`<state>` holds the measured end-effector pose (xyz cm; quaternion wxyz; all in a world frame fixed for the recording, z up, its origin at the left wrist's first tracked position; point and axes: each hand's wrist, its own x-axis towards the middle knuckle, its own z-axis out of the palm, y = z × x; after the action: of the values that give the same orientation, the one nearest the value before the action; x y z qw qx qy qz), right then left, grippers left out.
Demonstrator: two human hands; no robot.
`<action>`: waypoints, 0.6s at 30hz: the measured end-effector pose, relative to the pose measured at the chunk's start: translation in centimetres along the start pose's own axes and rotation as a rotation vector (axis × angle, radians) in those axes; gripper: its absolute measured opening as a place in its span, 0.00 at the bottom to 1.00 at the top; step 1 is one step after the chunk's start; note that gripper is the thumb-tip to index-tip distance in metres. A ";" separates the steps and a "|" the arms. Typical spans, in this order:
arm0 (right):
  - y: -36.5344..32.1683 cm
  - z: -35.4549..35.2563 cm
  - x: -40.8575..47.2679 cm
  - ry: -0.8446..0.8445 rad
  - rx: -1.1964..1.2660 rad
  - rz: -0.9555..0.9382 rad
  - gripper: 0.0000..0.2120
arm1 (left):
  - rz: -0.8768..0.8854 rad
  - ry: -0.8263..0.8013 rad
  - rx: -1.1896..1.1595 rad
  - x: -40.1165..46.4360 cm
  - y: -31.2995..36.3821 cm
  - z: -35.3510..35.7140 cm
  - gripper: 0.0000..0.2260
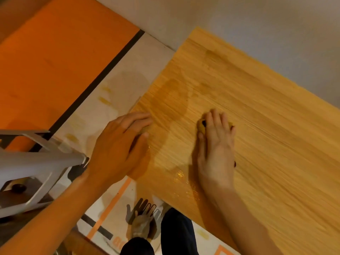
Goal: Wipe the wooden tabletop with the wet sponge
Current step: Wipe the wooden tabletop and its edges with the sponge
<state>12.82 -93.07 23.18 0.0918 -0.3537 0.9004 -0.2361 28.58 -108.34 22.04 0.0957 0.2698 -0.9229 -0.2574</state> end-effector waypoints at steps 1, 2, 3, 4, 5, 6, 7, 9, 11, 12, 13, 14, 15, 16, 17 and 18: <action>-2.0 1.4 0.7 -0.031 -0.027 -0.060 0.25 | -0.056 0.030 -0.002 0.6 0.6 0.2 0.17; -3.7 2.6 1.4 -0.062 -0.040 -0.137 0.26 | -0.093 0.059 0.001 1.4 1.1 0.4 0.17; -4.7 3.2 1.9 -0.110 -0.046 -0.204 0.26 | -0.110 0.079 0.005 2.4 1.6 0.6 0.17; -4.9 3.1 2.4 -0.156 -0.055 -0.260 0.26 | -0.112 0.087 0.007 3.4 2.0 0.8 0.17; -4.2 2.6 2.6 -0.200 -0.061 -0.297 0.26 | -0.106 0.087 0.006 4.3 2.2 1.0 0.17; -3.0 1.7 2.6 -0.229 -0.057 -0.312 0.26 | -0.100 0.085 0.005 4.8 2.2 1.2 0.17; -1.2 0.6 2.3 -0.240 -0.068 -0.297 0.27 | -0.097 0.084 0.003 5.2 2.1 1.4 0.17; 3.1 -2.3 1.3 -0.177 -0.075 -0.178 0.24 | -0.076 0.098 -0.002 5.1 1.8 1.9 0.17; 5.7 -4.6 1.1 -0.064 -0.018 0.009 0.23 | -0.041 0.114 0.009 4.8 1.5 2.3 0.17; 5.7 -4.7 1.5 -0.014 0.002 0.073 0.23 | -0.034 0.119 0.020 4.8 1.4 2.4 0.17; 5.0 -4.0 2.1 0.027 -0.006 0.107 0.24 | -0.031 0.120 0.028 4.9 1.4 2.4 0.17; 3.6 -2.7 3.0 0.043 -0.023 0.099 0.24 | -0.034 0.118 0.032 5.0 1.4 2.4 0.17; 2.0 -0.9 4.1 0.003 -0.052 0.065 0.25 | -0.041 0.110 0.035 5.0 1.5 2.3 0.17; 0.1 1.1 5.4 -0.077 -0.081 0.018 0.26 | -0.044 0.102 0.037 5.0 1.5 2.1 0.17; -1.5 2.9 6.3 -0.125 -0.106 -0.026 0.26 | -0.043 0.099 0.036 5.0 1.7 2.0 0.17; -2.7 4.1 7.0 -0.175 -0.146 -0.097 0.26 | -0.039 0.097 0.028 4.9 1.8 1.9 0.18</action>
<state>10.65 -101.01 20.96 0.1325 -0.4218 0.8856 -0.1421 23.05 -108.93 21.57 0.1315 0.3012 -0.9153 -0.2330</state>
